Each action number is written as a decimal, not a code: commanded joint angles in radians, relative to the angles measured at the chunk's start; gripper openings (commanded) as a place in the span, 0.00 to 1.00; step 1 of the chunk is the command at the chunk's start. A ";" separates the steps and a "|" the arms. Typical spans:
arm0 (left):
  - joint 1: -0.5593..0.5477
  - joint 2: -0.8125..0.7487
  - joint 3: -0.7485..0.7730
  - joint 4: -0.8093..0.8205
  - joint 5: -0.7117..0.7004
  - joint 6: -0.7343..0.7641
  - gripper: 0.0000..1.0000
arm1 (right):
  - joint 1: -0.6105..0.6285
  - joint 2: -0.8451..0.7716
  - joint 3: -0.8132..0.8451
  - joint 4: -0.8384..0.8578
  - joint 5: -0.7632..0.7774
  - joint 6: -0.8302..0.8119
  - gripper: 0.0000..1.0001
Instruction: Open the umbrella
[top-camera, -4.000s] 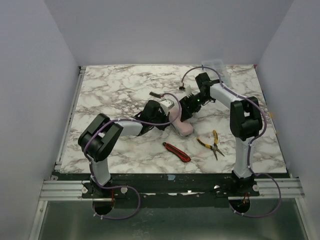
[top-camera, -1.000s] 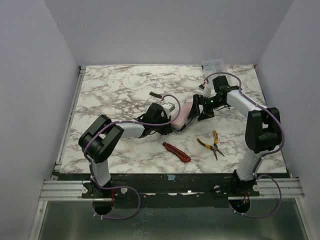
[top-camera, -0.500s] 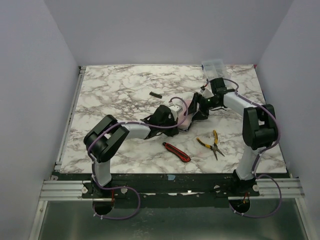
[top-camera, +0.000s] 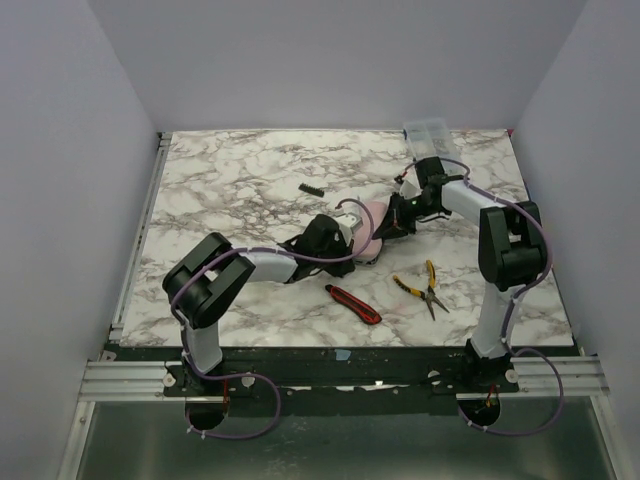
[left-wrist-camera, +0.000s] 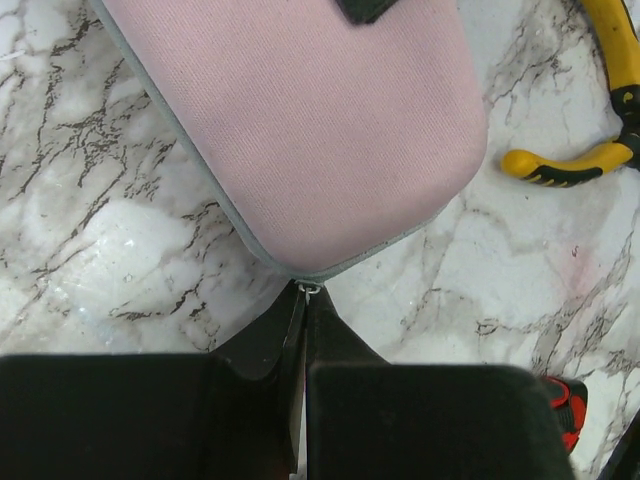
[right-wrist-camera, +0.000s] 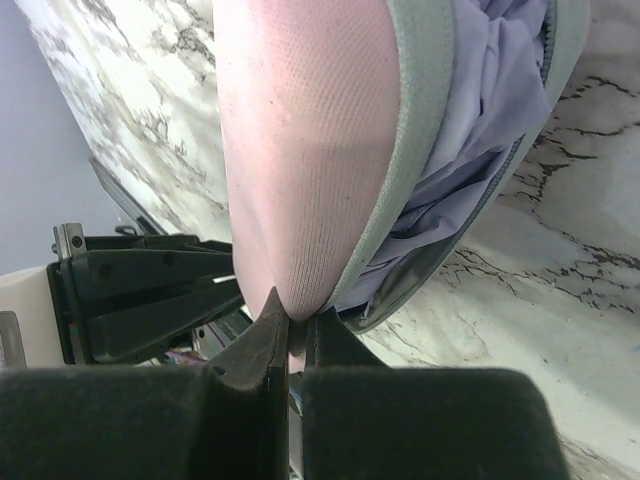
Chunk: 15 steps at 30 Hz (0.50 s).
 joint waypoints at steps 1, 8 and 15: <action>0.026 -0.054 -0.058 0.002 -0.039 0.044 0.00 | -0.027 0.087 0.041 -0.176 0.119 -0.223 0.00; 0.071 -0.069 -0.067 0.004 -0.046 0.095 0.00 | -0.028 0.134 0.106 -0.324 0.078 -0.489 0.00; 0.073 -0.048 -0.025 0.005 -0.016 0.161 0.00 | -0.011 0.211 0.187 -0.440 0.026 -0.677 0.00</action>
